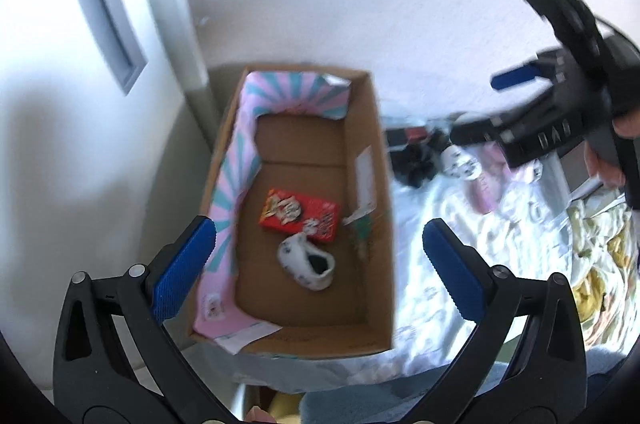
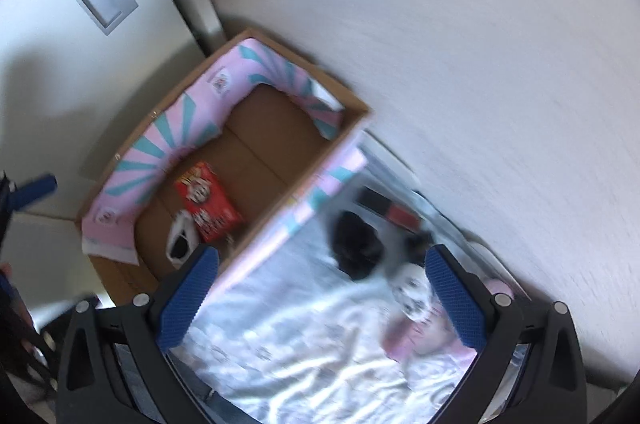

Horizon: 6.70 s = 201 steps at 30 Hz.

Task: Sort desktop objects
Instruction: 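Move both tools back over the table objects, then grasp the second white sock with the left tool while the right tool grasps the tape roll, then carry the sock and tape roll into the cardboard box and release both, then move both tools back over the table objects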

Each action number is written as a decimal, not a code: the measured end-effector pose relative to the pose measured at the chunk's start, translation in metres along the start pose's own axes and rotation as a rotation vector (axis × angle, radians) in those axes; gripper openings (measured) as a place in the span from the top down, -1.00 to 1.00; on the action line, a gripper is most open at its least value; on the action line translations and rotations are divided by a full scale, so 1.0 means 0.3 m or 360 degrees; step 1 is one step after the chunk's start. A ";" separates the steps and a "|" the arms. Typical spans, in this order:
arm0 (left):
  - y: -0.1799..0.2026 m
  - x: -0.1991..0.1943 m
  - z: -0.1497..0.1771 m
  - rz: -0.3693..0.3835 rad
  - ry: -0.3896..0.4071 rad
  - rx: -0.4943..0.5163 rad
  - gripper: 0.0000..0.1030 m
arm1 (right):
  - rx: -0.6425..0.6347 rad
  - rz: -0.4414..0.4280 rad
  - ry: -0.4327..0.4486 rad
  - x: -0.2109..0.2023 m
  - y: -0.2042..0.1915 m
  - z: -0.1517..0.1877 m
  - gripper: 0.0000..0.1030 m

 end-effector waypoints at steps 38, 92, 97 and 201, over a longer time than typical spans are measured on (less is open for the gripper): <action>0.725 0.648 0.211 0.0016 -0.0148 0.0168 -0.74 | 0.0487 0.0243 0.0067 0.219 0.316 1.135 -0.83; 0.717 0.456 0.315 0.0055 -0.0169 -0.0073 0.10 | 0.0491 0.0260 0.0396 0.153 0.352 1.215 0.25; 0.696 0.354 0.313 0.0087 -0.0182 -0.0038 0.10 | 0.0527 0.0279 0.0393 0.102 0.364 1.201 0.25; -0.121 -0.032 0.038 -0.0088 0.0032 -0.0180 -1.00 | -0.0052 -0.0236 0.0379 0.025 -0.171 -0.161 -0.99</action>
Point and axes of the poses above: each gripper's, at about its wrist camera, not at the fingertips, and x roughly the way its jaws point, y to its right, z to its underside, the point moved 10 cm from there along x, roughly the way its jaws point, and after that the axes turned 15 degrees about -x, right-handed, at the moved point
